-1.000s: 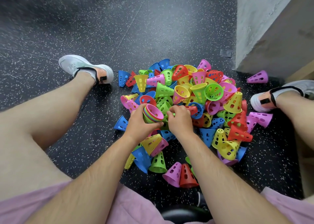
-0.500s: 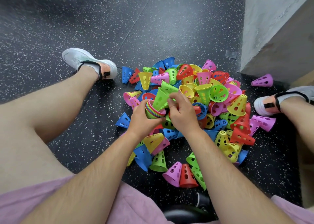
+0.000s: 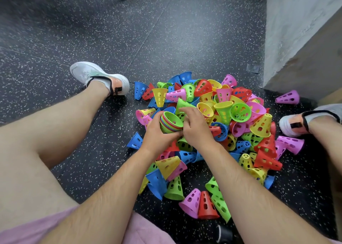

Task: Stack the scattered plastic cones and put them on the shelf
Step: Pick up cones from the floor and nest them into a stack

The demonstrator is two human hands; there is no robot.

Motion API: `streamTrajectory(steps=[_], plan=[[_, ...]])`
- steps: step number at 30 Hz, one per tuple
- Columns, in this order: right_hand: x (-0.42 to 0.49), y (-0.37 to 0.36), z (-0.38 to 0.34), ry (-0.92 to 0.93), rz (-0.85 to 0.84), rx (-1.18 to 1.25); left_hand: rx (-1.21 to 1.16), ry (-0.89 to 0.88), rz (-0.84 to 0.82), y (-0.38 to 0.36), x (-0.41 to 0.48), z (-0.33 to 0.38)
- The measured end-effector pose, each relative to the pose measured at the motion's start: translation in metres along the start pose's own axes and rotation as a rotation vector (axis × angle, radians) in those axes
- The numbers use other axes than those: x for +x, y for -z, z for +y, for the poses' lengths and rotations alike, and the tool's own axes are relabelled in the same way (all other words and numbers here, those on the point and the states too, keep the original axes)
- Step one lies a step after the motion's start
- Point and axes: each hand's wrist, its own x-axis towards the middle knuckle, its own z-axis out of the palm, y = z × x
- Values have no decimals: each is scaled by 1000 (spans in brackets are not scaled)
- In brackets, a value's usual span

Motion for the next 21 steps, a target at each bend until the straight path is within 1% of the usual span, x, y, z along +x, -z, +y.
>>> streamTrajectory(steps=[3, 7, 9, 10, 13, 16, 21], plan=[[31, 5, 3, 59, -68, -267, -6, 7, -9, 0, 9, -3], [65, 6, 3, 116, -230, -705, 11, 17, -4, -1, 15, -7], [75, 4, 7, 159, -253, -836, 9, 17, -9, 0, 16, -10], [77, 3, 9, 172, -246, -855, 1, 17, -7, -1, 16, -10], [78, 4, 14, 189, -207, -783, 1, 20, 0, -1, 16, -9], [68, 7, 16, 156, -134, -594, -12, 30, -6, -2, 14, -7], [37, 12, 18, 52, 55, -242, -15, 33, -31, -4, 11, -5]])
